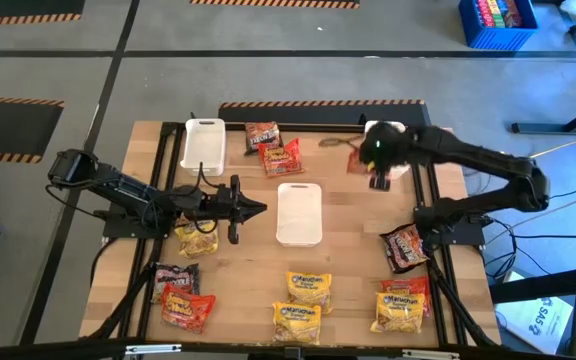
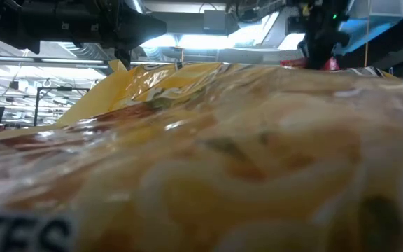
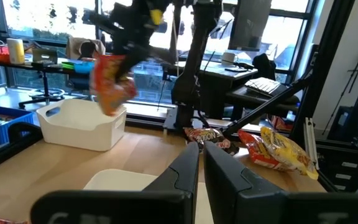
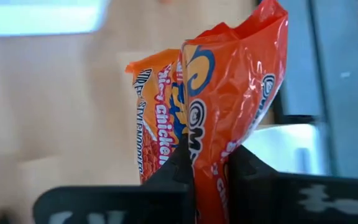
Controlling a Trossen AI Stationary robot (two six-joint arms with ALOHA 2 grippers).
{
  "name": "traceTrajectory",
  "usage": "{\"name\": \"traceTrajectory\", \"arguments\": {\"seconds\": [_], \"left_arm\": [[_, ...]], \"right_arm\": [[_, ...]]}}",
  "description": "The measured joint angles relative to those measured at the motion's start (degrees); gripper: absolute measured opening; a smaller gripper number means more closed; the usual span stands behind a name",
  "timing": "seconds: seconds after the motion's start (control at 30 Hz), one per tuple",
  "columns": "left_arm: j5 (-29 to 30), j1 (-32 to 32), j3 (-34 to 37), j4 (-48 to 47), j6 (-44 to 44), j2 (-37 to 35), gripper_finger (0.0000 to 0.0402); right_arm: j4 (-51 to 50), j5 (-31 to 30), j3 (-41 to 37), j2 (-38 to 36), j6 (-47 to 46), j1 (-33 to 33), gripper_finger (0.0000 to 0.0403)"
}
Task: Sort Maruchan noodles
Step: Put the orange noodle pack into the white right bin
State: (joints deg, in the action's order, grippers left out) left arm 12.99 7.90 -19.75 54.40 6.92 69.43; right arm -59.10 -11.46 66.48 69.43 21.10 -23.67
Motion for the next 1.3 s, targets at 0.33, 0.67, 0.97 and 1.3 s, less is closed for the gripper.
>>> {"name": "traceTrajectory", "arguments": {"seconds": [0.33,0.67,0.97,1.3], "left_arm": [[0.0,0.0,0.0,0.0,0.0,0.0,0.002],[0.2,0.0,0.0,0.1,0.0,0.0,0.002],[1.6,0.0,0.0,0.1,-0.7,0.0,0.002],[1.5,0.0,0.0,0.1,-1.1,0.0,0.002]], "right_arm": [[9.0,0.8,-1.1,5.7,13.6,-22.3,0.002],[16.3,3.0,-3.4,13.0,21.3,-30.2,0.0021],[17.1,-3.4,-3.4,15.0,21.1,-30.0,0.0021],[16.4,-3.7,-3.4,17.2,19.7,-30.0,0.0021]]}}
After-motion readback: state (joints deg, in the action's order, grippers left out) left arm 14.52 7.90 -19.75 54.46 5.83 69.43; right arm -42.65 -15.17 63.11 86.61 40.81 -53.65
